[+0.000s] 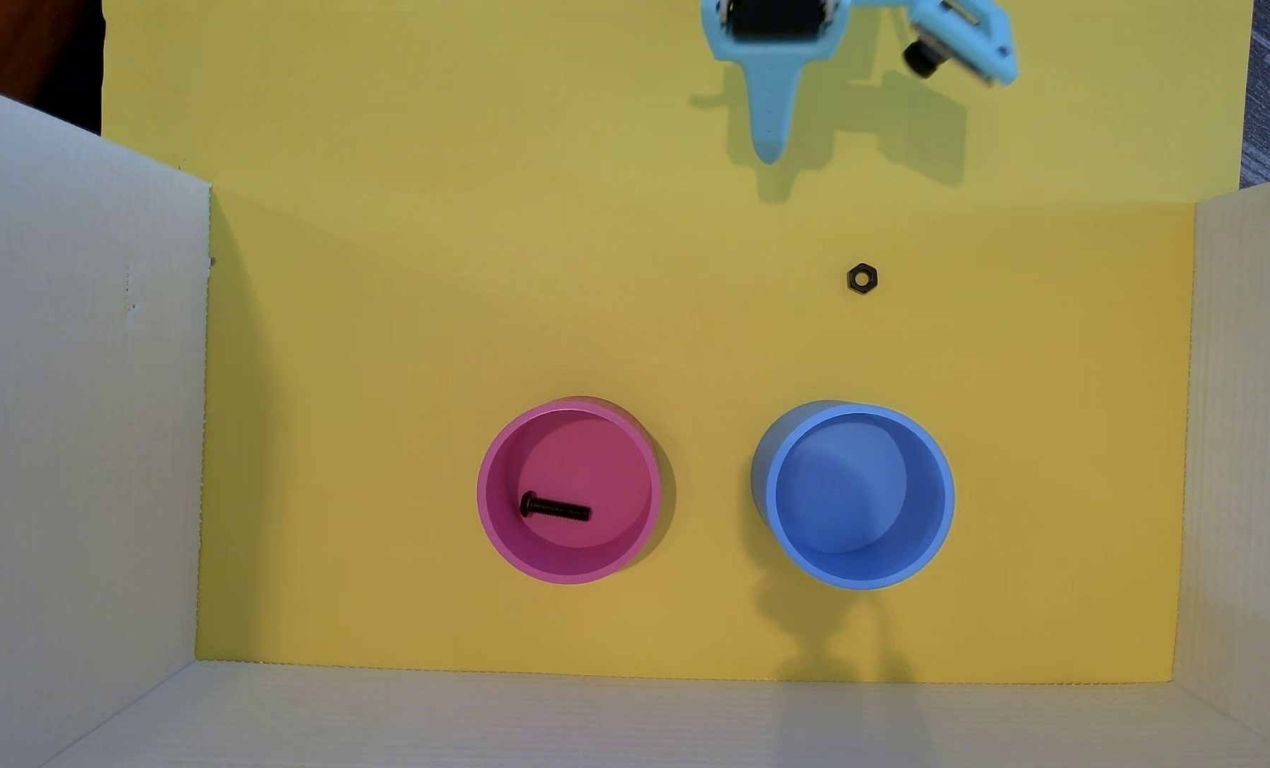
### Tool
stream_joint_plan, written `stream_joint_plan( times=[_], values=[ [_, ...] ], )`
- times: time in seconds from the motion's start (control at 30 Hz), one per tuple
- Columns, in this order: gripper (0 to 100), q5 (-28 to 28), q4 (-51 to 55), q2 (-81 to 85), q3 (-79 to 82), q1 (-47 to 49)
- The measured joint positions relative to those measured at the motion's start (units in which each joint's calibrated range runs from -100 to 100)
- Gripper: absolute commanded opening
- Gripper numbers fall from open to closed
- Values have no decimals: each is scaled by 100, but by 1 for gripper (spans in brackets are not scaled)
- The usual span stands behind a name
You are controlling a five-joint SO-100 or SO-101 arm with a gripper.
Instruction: Pick up the bolt and place it in the pink box
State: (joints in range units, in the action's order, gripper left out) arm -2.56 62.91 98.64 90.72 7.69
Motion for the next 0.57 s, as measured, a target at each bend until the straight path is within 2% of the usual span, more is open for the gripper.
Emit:
stream_joint_plan(
  times=[0.13, 0.57],
  values=[
    [1, -10, 17, -34, 441, 66],
    [1, -15, 17, -17, 495, -7]
  ],
)
